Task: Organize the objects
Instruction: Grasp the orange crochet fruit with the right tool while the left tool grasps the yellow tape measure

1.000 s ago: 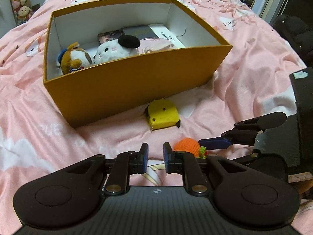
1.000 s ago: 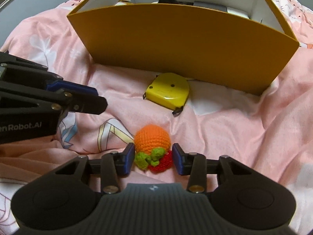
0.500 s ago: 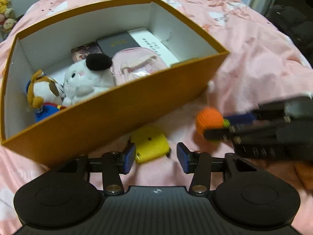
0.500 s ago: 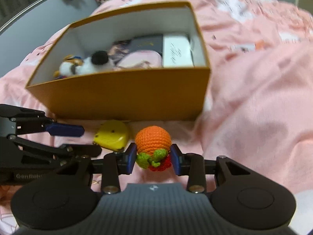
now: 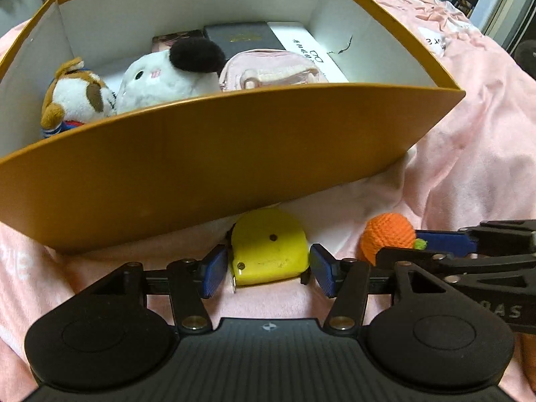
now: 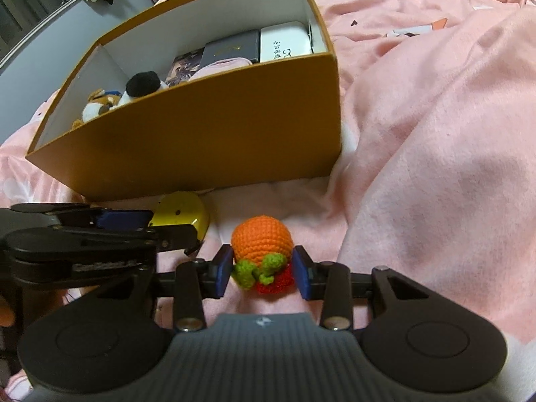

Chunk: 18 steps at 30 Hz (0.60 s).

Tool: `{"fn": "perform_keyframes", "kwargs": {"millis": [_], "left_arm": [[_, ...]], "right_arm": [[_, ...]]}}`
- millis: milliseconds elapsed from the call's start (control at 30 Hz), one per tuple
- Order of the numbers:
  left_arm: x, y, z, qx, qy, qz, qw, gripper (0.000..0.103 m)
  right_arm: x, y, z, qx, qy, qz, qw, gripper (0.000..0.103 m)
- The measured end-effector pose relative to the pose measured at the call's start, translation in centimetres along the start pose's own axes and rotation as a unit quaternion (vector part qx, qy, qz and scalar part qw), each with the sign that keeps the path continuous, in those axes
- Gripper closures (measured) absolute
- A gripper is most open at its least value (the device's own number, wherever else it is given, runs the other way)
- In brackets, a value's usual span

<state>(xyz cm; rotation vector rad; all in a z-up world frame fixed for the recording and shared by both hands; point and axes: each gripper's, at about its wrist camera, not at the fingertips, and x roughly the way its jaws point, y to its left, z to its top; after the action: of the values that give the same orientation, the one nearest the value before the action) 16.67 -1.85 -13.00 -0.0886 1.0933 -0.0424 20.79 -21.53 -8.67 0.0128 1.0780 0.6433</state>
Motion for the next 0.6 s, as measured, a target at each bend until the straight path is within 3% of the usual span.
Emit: {"fn": "perform_keyframes", "kwargs": {"millis": [267, 600], "left_arm": [[0.4, -0.1, -0.4, 0.0, -0.003, 0.001, 1.0, 0.038], [0.7, 0.8, -1.0, -0.013, 0.0, -0.019, 0.9997, 0.042]], "right_arm": [[-0.4, -0.1, 0.4, 0.013, -0.013, 0.007, 1.0, 0.057], [1.5, 0.4, 0.6, 0.006, 0.007, 0.012, 1.0, 0.058]]}}
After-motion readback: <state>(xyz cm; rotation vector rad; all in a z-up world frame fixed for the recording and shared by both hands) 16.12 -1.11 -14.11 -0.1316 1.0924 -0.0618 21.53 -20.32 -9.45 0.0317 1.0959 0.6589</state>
